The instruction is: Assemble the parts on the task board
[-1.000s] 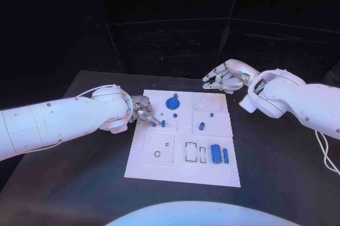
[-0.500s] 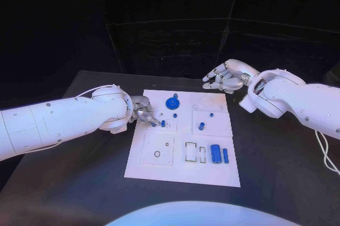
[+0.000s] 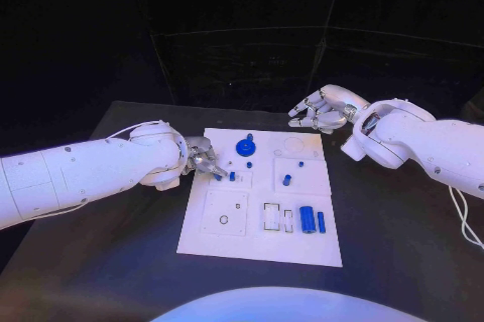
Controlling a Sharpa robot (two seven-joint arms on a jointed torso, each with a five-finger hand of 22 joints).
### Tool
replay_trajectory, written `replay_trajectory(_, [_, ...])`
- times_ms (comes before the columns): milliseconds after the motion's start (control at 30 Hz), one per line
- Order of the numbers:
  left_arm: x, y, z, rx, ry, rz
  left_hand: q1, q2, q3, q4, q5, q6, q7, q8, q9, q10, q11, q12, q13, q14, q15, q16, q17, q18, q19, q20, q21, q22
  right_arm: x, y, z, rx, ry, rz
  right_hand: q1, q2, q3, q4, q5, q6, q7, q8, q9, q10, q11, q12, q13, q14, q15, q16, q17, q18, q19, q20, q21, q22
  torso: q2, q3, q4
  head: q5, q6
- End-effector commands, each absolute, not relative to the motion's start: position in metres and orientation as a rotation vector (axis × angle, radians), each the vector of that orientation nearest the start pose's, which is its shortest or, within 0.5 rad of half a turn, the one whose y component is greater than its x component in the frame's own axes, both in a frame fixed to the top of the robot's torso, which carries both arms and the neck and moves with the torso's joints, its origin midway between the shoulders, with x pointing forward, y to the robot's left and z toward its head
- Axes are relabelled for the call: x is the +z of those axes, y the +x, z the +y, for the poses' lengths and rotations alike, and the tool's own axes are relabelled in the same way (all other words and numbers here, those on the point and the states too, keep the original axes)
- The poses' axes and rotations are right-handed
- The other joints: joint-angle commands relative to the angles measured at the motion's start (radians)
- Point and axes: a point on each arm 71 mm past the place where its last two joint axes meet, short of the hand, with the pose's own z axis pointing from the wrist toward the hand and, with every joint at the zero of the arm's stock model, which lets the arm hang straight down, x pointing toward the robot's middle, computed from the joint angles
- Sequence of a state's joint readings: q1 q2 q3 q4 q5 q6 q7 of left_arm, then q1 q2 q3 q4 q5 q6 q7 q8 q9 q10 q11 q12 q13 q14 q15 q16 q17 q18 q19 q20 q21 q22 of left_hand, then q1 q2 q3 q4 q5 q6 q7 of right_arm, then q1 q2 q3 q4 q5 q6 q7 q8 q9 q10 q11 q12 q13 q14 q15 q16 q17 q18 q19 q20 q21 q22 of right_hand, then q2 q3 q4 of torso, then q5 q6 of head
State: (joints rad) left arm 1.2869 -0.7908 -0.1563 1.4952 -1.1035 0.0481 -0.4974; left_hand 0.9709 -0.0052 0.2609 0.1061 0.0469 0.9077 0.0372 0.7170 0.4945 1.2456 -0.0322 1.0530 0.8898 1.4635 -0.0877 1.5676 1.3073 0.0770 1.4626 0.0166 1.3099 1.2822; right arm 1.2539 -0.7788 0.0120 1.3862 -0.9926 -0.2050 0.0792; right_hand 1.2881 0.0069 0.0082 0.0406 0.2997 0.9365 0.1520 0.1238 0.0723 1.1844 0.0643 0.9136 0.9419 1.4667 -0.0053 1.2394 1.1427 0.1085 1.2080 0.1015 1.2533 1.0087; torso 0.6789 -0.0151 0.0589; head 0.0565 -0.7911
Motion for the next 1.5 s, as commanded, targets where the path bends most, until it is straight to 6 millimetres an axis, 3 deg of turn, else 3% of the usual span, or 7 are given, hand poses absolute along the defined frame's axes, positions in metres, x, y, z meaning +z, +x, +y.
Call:
replay_trajectory(33, [-0.2223,0.4837,0.2043,-0.369,-0.144,2.261,-0.008,-0.001,-0.002,0.004,0.0,0.003,-0.001,0.006,0.001,0.009,-0.001,0.005,0.001,0.107,-0.006,0.003,0.263,-0.011,0.013,-0.002,0.004,0.001,-0.1486,0.5226,-0.2021,0.985,0.168,1.688,0.0,0.009,-0.003,0.005,0.004,-0.005,0.0,0.004,-0.001,-0.005,-0.001,-0.006,-0.001,0.013,-0.006,-0.006,-0.001,0.009,-0.009,-0.001,-0.007,-0.001,0.0,-0.0002,-0.0002,0.0,0.0])
replay_trajectory(567, [-0.2224,0.4839,0.2043,-0.372,-0.152,2.261,-0.003,0.013,0.003,0.004,0.001,0.002,-0.004,0.008,0.002,0.011,-0.003,0.009,0.004,0.107,-0.007,0.003,0.263,-0.011,0.014,-0.003,0.006,0.003,-0.1488,0.5227,-0.2023,0.985,0.168,1.69,0.0,0.01,-0.004,0.006,0.004,-0.005,0.0,0.004,-0.001,-0.005,-0.001,-0.005,-0.001,0.014,-0.007,-0.006,0.0,0.009,-0.008,-0.001,-0.007,-0.001,0.0,-0.0004,-0.0001,0.0,-0.001])
replay_trajectory(767, [-0.2226,0.4834,0.2032,-0.373,-0.147,2.265,0.058,0.033,0.071,-0.042,0.002,-0.008,-0.015,0.012,0.003,0.015,-0.013,0.016,0.014,0.107,-0.015,0.003,0.263,-0.011,0.015,-0.008,0.008,0.007,-0.1488,0.5227,-0.2021,0.985,0.168,1.69,0.0,0.01,-0.004,0.006,0.004,-0.005,0.0,0.004,-0.001,-0.005,-0.001,-0.005,-0.001,0.014,-0.007,-0.006,0.0,0.008,-0.008,-0.001,-0.007,-0.001,0.0,-0.0003,-0.0004,0.003,0.0])
replay_trajectory(1067, [-0.2227,0.4832,0.2027,-0.373,-0.143,2.269,0.011,-0.012,0.222,-0.069,0.002,-0.011,-0.013,0.026,0.002,0.017,-0.012,0.015,0.013,0.107,-0.015,0.003,0.263,-0.012,0.017,-0.011,0.009,0.013,-0.1487,0.5227,-0.2019,0.986,0.167,1.689,0.0,0.01,-0.004,0.006,0.004,-0.005,0.0,0.004,-0.001,-0.005,-0.001,-0.005,-0.001,0.014,-0.007,-0.006,0.0,0.008,-0.008,-0.001,-0.007,-0.001,-0.001,-0.0003,-0.0001,-0.001,0.002])
replay_trajectory(1200, [-0.2228,0.4831,0.2029,-0.373,-0.142,2.271,0.011,-0.012,0.222,-0.069,0.002,-0.011,-0.013,0.026,0.002,0.017,-0.012,0.015,0.013,0.107,-0.015,0.003,0.263,-0.012,0.017,-0.011,0.009,0.013,-0.1488,0.5227,-0.2019,0.986,0.167,1.689,0.0,0.01,-0.004,0.006,0.004,-0.005,0.0,0.004,-0.001,-0.005,-0.001,-0.005,-0.001,0.014,-0.007,-0.006,0.0,0.008,-0.008,-0.001,-0.007,-0.001,-0.001,-0.0002,0.0003,-0.009,0.001])
replay_trajectory(1233, [-0.2228,0.4831,0.203,-0.373,-0.142,2.271,-0.009,-0.026,0.259,-0.076,0.002,-0.011,-0.013,0.032,0.003,0.019,-0.012,0.016,0.013,0.107,-0.015,0.003,0.263,-0.012,0.017,-0.01,0.008,0.014,-0.1488,0.5227,-0.2019,0.986,0.167,1.689,0.0,0.01,-0.004,0.006,0.004,-0.005,0.0,0.004,-0.001,-0.005,-0.001,-0.005,-0.001,0.014,-0.007,-0.006,0.0,0.008,-0.008,-0.001,-0.007,-0.001,0.0,-0.0006,0.0005,-0.01,0.003])
replay_trajectory(1500, [-0.2228,0.4828,0.2033,-0.373,-0.142,2.271,-0.025,-0.042,0.28,-0.082,0.002,-0.011,-0.013,0.037,0.004,0.019,-0.012,0.016,0.012,0.107,-0.015,0.003,0.263,-0.012,0.017,-0.01,0.008,0.015,-0.1487,0.5228,-0.2019,0.986,0.167,1.689,0.0,0.01,-0.004,0.006,0.004,-0.005,0.0,0.004,-0.001,-0.005,-0.001,-0.005,-0.001,0.014,-0.007,-0.006,0.0,0.008,-0.008,-0.001,-0.007,-0.001,0.0,-0.0005,0.0002,-0.003,0.0])
